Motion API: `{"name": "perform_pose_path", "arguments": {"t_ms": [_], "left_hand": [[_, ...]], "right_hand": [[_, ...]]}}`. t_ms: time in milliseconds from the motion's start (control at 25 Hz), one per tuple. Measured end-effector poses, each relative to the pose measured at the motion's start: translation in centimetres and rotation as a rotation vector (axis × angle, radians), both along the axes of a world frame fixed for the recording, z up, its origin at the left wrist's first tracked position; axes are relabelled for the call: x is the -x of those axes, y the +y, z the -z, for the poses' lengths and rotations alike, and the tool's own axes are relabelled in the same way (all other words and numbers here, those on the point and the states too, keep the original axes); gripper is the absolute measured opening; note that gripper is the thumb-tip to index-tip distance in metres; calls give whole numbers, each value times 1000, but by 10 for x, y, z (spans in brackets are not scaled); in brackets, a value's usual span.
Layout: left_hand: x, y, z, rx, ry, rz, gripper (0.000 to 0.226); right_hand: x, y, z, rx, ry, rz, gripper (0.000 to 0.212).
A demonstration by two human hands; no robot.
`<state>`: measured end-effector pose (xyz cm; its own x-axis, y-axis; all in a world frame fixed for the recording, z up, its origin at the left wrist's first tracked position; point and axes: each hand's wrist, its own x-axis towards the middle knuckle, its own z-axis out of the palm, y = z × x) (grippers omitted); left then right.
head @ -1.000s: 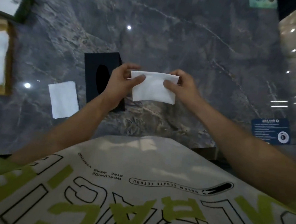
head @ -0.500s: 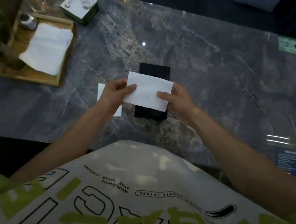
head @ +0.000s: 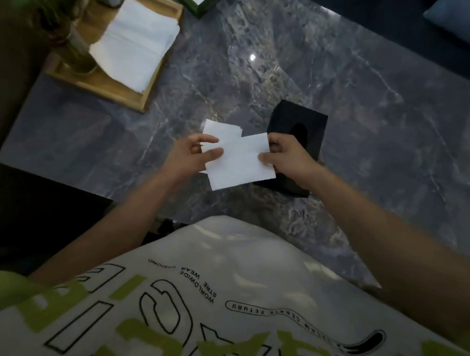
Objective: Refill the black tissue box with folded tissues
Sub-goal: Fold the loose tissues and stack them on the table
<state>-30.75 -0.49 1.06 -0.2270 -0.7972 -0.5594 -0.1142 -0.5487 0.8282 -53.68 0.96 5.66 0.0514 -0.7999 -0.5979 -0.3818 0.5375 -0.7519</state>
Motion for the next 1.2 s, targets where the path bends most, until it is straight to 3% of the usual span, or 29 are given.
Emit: {"name": "perform_pose_path", "arguments": {"t_ms": [160,320,480,640,760,920,1040,1200], "left_hand": [[-13,-9,2,39,-28,224,33],[-16,-17,5,54,23,313,22],[-14,-17,9,-61,87,109,6],[-15,-17,17,-136,84,-27,5],[-12,-18,24,-184,77,-114,18],[-10,-18,30,-212,84,-150,17],[-10,-19,37,-151,-57,-115,10],[-8,-21,43,-31,-229,-27,21]], "right_hand": [[-2,-25,-6,-15,98,-334,21],[-15,-45,-5,-43,71,-354,17],[-27,-44,8,-173,-170,7,23],[-39,-33,29,-334,-388,403,27],[-47,-23,40,-401,-443,514,25],[-53,-16,51,-433,-315,469,28],[-58,-21,57,-356,-164,474,12],[-59,-31,70,-279,65,428,19]]}}
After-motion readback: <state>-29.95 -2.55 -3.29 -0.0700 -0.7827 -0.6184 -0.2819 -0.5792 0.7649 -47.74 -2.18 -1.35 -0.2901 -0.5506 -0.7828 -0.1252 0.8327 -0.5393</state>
